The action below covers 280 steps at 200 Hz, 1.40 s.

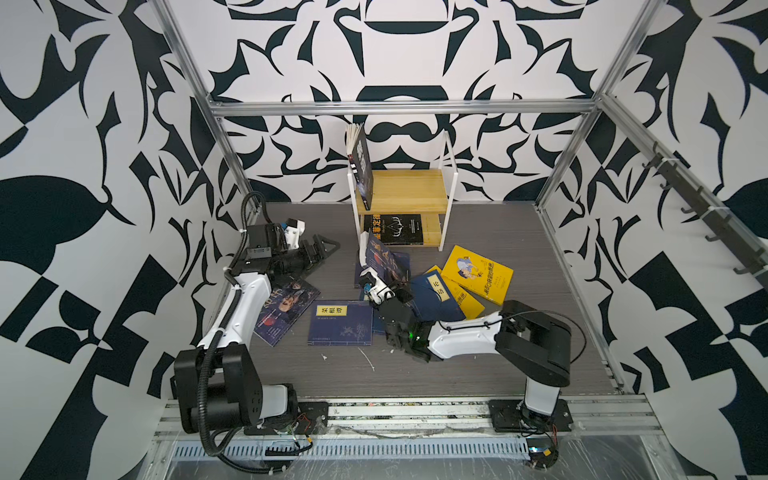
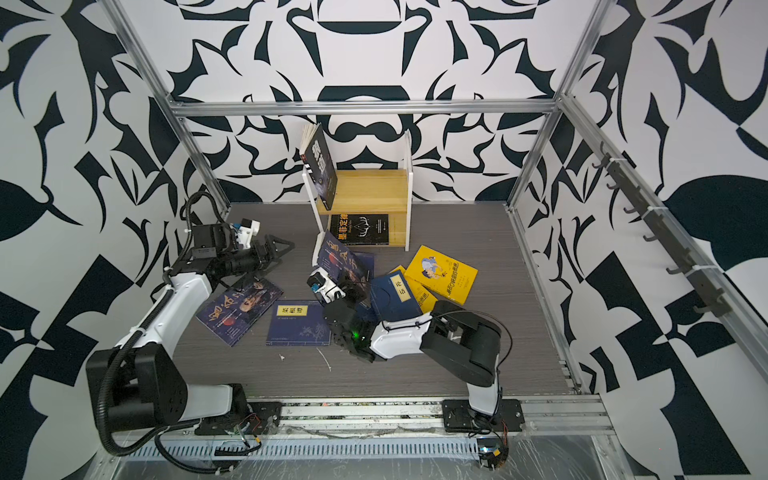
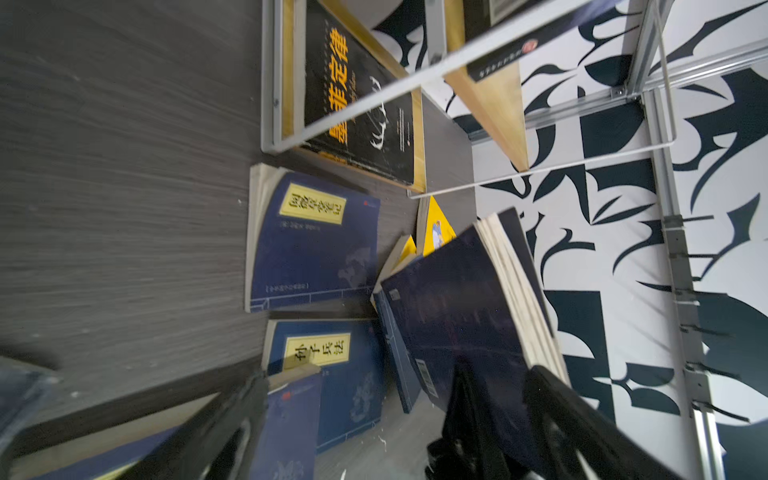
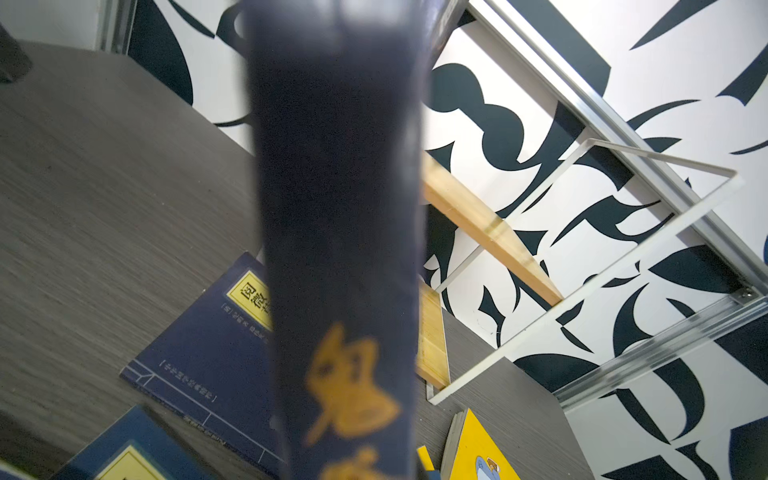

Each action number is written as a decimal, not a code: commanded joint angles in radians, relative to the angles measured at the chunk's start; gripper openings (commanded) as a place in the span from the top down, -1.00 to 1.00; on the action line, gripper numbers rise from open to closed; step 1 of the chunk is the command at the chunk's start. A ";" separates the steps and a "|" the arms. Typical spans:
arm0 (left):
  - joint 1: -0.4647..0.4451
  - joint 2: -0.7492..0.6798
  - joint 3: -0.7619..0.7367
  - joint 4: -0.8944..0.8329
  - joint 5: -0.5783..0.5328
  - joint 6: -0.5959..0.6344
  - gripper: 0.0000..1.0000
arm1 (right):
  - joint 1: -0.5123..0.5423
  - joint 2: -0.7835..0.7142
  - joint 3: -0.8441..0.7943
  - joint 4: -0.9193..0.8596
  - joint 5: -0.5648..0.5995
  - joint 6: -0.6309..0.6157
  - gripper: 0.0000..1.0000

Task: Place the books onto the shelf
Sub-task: 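Carry the upright purple book with the right gripper to the wooden shelf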

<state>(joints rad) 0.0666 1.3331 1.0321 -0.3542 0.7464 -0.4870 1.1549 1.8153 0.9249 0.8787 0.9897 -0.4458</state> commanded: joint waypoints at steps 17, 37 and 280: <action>0.010 -0.121 0.105 -0.158 -0.246 0.220 -0.99 | -0.020 -0.192 -0.049 0.012 -0.079 0.170 1.00; 0.014 -0.146 0.114 -0.190 -0.328 0.231 -0.99 | -0.052 -0.270 -0.069 -0.070 -0.136 0.275 1.00; 0.066 -0.219 0.088 -0.216 -0.410 0.672 -0.99 | -0.443 0.118 0.814 -0.208 -0.469 0.446 1.00</action>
<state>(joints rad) 0.1650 1.1103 1.0584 -0.5098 0.3382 0.0761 0.7376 1.9205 1.6123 0.5171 0.5385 0.0257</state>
